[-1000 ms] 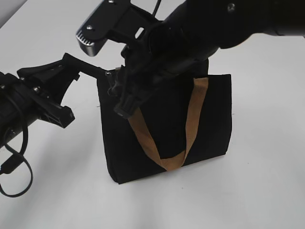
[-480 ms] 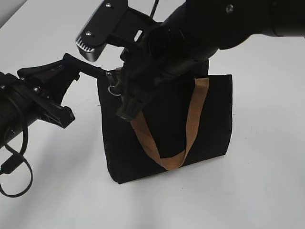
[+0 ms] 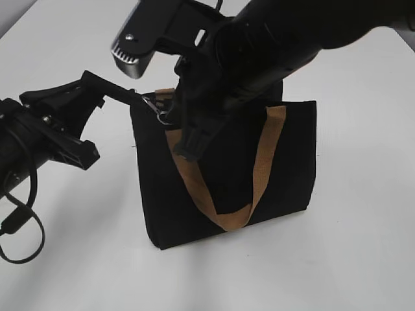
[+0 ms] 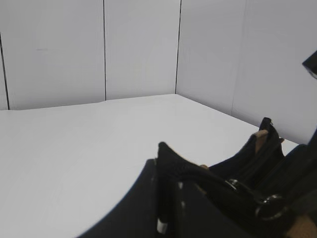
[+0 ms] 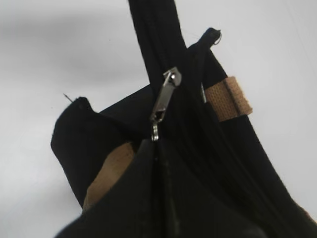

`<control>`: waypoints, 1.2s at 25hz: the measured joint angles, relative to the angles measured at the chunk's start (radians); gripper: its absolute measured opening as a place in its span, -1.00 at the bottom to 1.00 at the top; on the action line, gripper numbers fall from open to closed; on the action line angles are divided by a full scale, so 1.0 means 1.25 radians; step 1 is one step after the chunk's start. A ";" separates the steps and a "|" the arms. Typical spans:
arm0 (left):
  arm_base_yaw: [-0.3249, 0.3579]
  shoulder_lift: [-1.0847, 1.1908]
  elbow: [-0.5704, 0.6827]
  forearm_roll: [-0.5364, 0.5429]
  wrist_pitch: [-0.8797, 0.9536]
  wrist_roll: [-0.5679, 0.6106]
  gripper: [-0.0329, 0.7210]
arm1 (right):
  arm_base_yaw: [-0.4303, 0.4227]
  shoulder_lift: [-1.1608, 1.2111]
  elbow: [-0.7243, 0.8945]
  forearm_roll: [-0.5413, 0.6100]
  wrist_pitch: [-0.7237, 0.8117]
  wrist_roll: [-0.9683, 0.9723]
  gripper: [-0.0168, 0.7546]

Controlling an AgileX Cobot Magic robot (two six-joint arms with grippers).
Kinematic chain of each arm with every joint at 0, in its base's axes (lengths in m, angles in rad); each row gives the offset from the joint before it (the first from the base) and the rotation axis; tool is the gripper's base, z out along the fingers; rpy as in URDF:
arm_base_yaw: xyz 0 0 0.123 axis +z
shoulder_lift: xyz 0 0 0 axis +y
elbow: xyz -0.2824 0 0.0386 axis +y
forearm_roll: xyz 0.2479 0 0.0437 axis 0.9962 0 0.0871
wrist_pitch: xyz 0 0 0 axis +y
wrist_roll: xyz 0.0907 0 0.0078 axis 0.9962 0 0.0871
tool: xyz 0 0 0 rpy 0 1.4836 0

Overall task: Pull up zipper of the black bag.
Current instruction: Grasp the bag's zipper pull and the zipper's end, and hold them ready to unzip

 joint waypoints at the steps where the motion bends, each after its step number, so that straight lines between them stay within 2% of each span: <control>1: 0.000 0.000 0.000 -0.003 0.000 0.000 -0.88 | 0.000 -0.001 0.000 -0.005 0.002 0.000 -0.96; 7: -0.001 -0.007 0.000 -0.008 0.039 0.000 -0.88 | 0.000 -0.003 0.000 -0.047 0.015 0.005 -0.96; 11: -0.001 -0.007 0.000 -0.008 0.052 0.000 -0.88 | -0.002 -0.003 0.000 -0.102 0.025 0.074 -0.96; 18: -0.001 -0.008 0.000 -0.017 0.078 0.000 -0.88 | -0.060 -0.018 0.000 -0.155 0.056 0.146 -0.96; 24: -0.001 -0.008 0.000 -0.020 0.097 0.000 -0.88 | -0.097 -0.055 0.000 -0.155 0.069 0.146 -0.96; 30: -0.001 -0.008 0.000 0.001 0.032 0.000 -0.88 | -0.025 -0.041 0.000 -0.070 -0.044 0.057 -0.92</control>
